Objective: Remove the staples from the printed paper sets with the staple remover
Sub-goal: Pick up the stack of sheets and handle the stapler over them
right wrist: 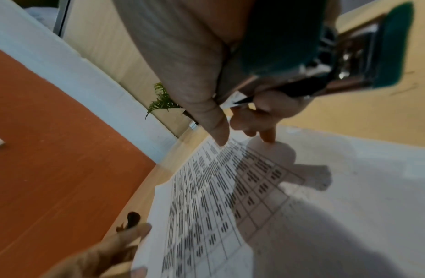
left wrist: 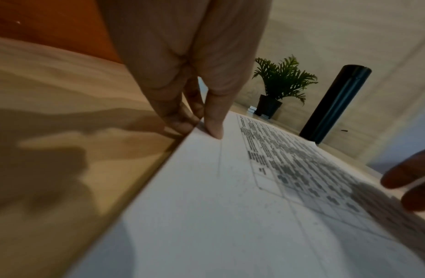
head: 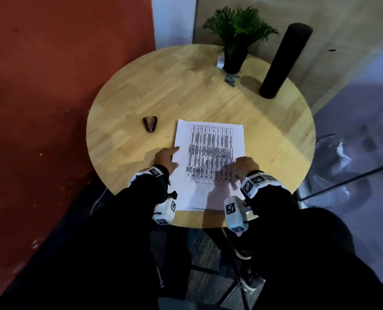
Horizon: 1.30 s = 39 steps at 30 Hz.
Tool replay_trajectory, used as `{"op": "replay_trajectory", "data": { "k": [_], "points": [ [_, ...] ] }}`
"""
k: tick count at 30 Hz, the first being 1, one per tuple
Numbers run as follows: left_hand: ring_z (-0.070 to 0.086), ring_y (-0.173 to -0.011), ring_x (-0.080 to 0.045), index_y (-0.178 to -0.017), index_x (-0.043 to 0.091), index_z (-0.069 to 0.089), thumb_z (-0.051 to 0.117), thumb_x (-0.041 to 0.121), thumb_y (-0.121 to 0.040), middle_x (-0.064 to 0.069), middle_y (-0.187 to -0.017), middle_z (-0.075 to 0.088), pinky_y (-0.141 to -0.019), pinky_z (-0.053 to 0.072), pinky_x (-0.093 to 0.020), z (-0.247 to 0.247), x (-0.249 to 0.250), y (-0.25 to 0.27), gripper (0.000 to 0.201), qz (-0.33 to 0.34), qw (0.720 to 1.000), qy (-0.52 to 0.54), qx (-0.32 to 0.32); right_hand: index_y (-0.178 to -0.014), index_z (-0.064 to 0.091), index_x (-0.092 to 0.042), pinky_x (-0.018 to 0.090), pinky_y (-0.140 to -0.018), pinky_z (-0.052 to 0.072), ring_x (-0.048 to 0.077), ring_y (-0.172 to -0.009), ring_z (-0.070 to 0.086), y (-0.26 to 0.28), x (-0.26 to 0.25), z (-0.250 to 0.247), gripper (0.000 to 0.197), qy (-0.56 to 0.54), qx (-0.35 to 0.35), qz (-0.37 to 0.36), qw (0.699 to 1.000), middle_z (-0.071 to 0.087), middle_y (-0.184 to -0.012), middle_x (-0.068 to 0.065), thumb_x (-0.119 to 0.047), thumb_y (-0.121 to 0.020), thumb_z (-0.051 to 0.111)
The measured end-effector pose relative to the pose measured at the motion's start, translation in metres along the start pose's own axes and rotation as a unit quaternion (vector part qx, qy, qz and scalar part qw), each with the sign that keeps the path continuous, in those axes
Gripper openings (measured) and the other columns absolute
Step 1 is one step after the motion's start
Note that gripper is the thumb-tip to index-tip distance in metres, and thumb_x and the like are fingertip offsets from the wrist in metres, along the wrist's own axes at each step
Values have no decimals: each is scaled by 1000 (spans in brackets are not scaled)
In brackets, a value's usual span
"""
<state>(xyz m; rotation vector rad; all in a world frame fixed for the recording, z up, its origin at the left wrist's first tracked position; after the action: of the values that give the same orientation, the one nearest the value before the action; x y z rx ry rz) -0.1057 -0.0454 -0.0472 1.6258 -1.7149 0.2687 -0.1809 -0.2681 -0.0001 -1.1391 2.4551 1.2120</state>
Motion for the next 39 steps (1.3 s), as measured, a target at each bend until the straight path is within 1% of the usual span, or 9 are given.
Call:
{"op": "replay_trajectory", "data": {
  "k": [4,8,11,13,16,18,22,31,39],
  "points": [
    [44,-125,-33,-139,11,45,62,-1,-84,-21,-136,43,-106,29,-27,5,5,-1,58,-27,999,-25,28,-113,55,-8,30,-82,45,28,-104,57,6,7,7,28,-55,37,2,998,60,-112,14,-22,-89,59],
    [28,-133,-30,-142,24,39,65,22,-85,-8,-147,28,-104,31,-39,1,14,18,62,15,981,-185,58,-117,34,-4,31,-57,45,22,-83,51,11,5,18,37,-183,12,12,983,48,-104,11,-8,-85,53],
    [11,-142,-25,-144,33,34,69,39,-81,-3,-157,13,-112,20,-43,12,18,33,72,97,963,-242,-69,-123,32,1,25,-47,38,23,-86,50,17,-2,31,44,-148,-27,7,989,45,-105,12,-5,-86,55],
    [5,-145,-25,-146,36,27,68,43,-82,0,-160,4,-114,16,-44,18,15,37,76,92,950,-272,-123,-113,39,0,27,-56,42,23,-92,50,21,-12,32,35,-53,-33,-27,998,46,-101,12,-10,-87,60],
    [3,-146,-25,-148,35,20,63,44,-86,-1,-160,-1,-115,16,-46,21,14,38,77,87,947,-279,-132,-88,49,-6,32,-88,44,29,-109,54,24,-33,27,13,83,-7,-91,992,56,-98,15,-17,-91,54],
    [5,-147,-24,-150,29,19,56,47,-89,-3,-160,1,-116,16,-48,18,12,38,74,96,951,-264,-128,-98,58,-4,33,-96,42,32,-113,54,17,-48,29,17,87,21,-111,990,52,-115,17,-17,-88,59],
    [16,-145,-22,-145,24,35,58,44,-89,-4,-158,18,-115,21,-46,5,-6,41,63,114,968,-211,-75,-117,53,-5,35,-88,46,33,-107,57,-4,-72,37,34,84,58,-117,988,46,-125,17,-18,-87,61],
    [20,-143,-20,-139,31,44,73,31,-80,2,-156,23,-112,26,-43,-9,-10,41,66,95,967,-203,-121,-130,38,-6,44,-90,42,37,-121,42,-12,-63,35,43,57,124,-134,982,41,-129,21,-20,-92,52],
    [14,-145,-27,-151,16,14,57,46,-89,-14,-159,5,-114,22,-32,-8,14,69,81,25,946,-269,-181,-130,40,-11,48,-92,40,32,-125,35,51,16,40,44,153,186,-84,967,35,-138,14,-29,-92,51]
  ]
}}
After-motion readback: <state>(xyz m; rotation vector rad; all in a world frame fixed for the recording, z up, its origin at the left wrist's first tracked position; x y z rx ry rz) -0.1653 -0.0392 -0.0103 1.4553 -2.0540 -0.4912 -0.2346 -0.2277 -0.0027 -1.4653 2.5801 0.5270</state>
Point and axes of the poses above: each hand's wrist, its own y-axis away from the middle knuckle, its own z-axis out of the palm, x = y × z, the point moved 1 cm from there along -y, towards the middle knuckle
